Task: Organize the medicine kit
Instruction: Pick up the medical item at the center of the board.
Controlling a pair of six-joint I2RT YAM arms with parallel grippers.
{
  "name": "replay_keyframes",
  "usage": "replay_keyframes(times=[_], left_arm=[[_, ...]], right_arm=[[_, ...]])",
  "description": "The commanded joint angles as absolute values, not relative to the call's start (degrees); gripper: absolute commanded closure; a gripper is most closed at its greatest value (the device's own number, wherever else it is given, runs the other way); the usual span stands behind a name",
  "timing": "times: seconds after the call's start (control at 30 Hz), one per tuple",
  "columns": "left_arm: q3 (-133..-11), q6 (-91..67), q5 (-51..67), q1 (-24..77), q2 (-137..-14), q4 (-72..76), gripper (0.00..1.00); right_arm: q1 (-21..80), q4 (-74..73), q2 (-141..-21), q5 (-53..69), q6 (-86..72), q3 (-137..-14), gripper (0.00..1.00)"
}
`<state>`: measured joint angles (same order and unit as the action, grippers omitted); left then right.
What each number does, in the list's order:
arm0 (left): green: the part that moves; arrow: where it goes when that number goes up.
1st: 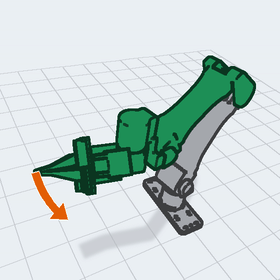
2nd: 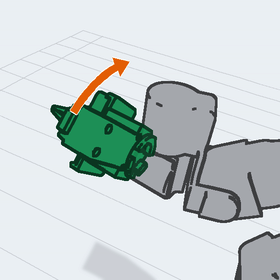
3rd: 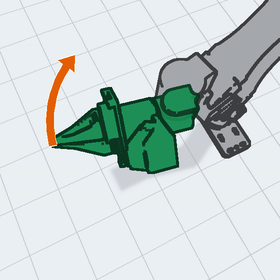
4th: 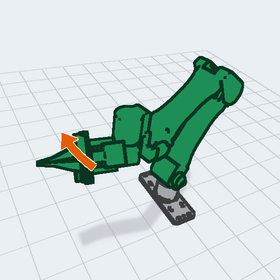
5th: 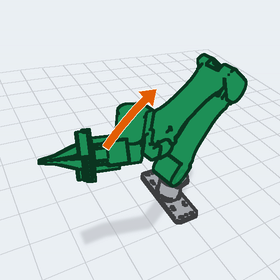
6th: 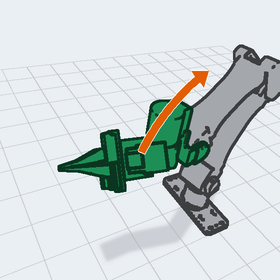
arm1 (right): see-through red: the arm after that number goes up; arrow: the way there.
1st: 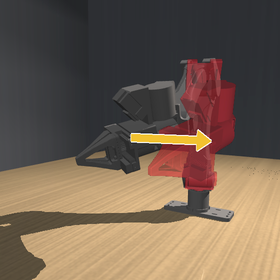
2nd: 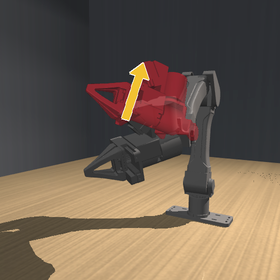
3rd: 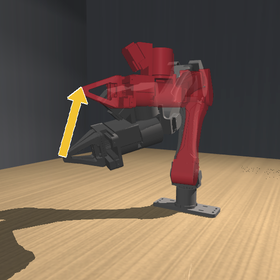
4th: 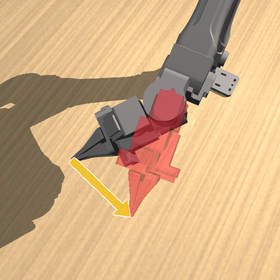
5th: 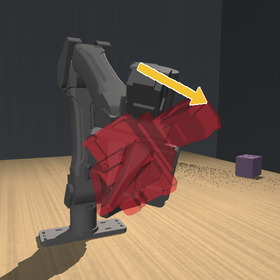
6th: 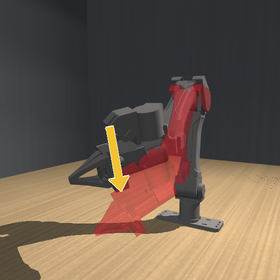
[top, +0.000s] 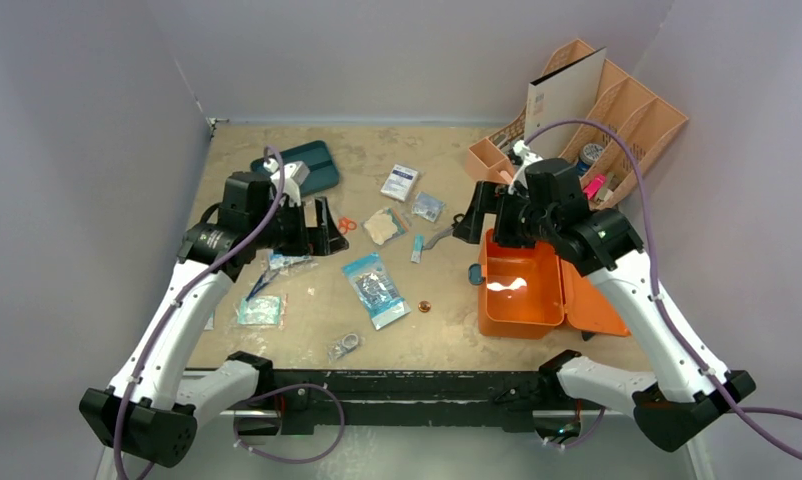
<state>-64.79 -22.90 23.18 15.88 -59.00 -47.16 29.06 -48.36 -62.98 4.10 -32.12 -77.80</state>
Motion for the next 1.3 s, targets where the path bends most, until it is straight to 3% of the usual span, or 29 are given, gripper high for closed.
replay_keyframes(times=[0.0,0.33,0.57,1.27], left_arm=[[-61.49,-22.76,17.73,15.83,-58.34,-45.06,0.07],[-56.53,-19.98,-2.18,15.88,-51.71,-45.33,0.09],[-56.52,-19.94,-7.40,15.78,-49.34,-45.18,0.09],[-56.08,-20.18,-8.96,15.82,-46.51,-45.27,0.10]], right_arm=[[29.40,-43.93,-65.22,13.08,-33.57,-76.62,0.09],[41.59,-42.52,-76.44,4.47,-33.27,-79.43,0.27],[47.46,-38.92,-87.93,-1.07,-30.24,-80.65,0.44],[50.29,-29.24,-111.03,2.68,-28.18,-85.66,0.49]])
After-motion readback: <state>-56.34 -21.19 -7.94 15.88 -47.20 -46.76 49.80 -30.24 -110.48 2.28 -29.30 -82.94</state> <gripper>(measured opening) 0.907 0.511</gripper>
